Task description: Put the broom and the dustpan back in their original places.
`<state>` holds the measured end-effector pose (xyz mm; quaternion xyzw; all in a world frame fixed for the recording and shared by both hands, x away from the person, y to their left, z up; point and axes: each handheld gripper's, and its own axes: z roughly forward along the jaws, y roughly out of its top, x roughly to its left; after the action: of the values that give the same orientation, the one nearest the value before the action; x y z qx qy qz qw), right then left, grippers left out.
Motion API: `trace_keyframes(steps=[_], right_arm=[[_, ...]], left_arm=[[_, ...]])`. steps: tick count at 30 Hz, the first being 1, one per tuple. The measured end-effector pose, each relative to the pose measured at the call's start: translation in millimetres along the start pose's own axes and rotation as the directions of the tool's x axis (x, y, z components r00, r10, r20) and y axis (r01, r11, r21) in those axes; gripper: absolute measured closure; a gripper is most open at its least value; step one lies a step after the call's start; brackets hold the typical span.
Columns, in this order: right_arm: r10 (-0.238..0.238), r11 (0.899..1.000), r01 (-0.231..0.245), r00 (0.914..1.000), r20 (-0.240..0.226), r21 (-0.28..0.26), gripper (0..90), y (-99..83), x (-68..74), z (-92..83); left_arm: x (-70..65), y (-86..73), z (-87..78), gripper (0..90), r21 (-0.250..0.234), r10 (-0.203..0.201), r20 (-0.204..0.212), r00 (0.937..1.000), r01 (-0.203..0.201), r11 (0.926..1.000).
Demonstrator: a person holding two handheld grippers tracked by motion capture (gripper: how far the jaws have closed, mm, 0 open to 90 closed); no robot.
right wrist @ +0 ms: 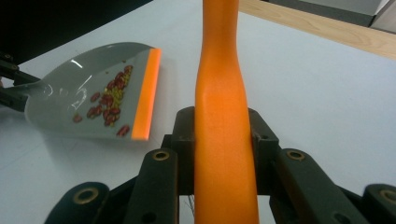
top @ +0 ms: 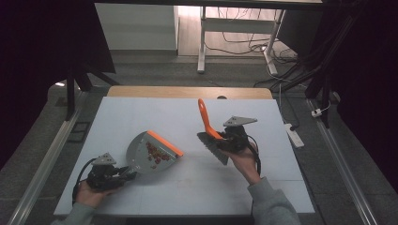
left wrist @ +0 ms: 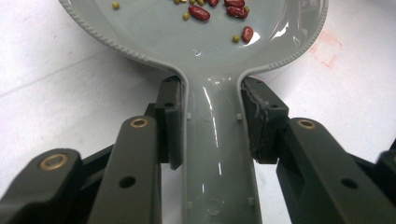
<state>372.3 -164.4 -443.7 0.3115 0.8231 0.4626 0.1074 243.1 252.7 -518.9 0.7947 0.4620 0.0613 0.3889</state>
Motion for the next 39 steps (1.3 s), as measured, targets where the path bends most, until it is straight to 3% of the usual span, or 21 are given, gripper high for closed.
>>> trace_keyframes(steps=[6,11,17,19,27,35,39], right_arm=[[0.042,0.999,-0.042,0.9991,0.000,-0.008,70.6,-16.7,-6.8,-20.6],[0.073,0.997,-0.073,0.9973,-0.004,0.017,70.6,-33.8,-11.6,-30.5],[0.137,0.990,-0.136,0.9902,-0.026,0.038,70.6,-48.9,-12.9,-39.3],[0.144,0.989,-0.142,0.9890,-0.036,0.042,70.6,-52.8,-11.4,-40.6],[0.196,0.979,-0.192,0.9798,-0.042,0.071,70.6,-61.8,-14.8,-37.5],[0.272,0.957,-0.266,0.9615,-0.039,0.119,70.6,-71.0,-23.2,-32.8],[0.302,0.944,-0.296,0.9533,-0.016,0.145,70.6,-75.9,-30.9,-30.3]], left_arm=[[-1.1,-7.7,-5.2,61.6,-0.031,-0.086,-0.054,0.9948,0.085,0.9959],[-2.6,-12.7,-7.3,61.7,-0.051,-0.157,-0.098,0.9827,0.153,0.9870],[-6.2,-17.1,-7.3,61.7,-0.070,-0.246,-0.153,0.9572,0.237,0.9689],[-6.9,-18.4,-8.0,61.7,-0.082,-0.261,-0.178,0.9487,0.250,0.9646],[-3.8,-18.4,-7.3,61.7,-0.116,-0.299,-0.232,0.9254,0.279,0.9532],[-0.2,-20.7,-4.0,61.6,-0.126,-0.355,-0.278,0.8926,0.332,0.9348],[0.4,-20.9,-2.2,61.6,-0.125,-0.364,-0.295,0.8835,0.342,0.9312]])
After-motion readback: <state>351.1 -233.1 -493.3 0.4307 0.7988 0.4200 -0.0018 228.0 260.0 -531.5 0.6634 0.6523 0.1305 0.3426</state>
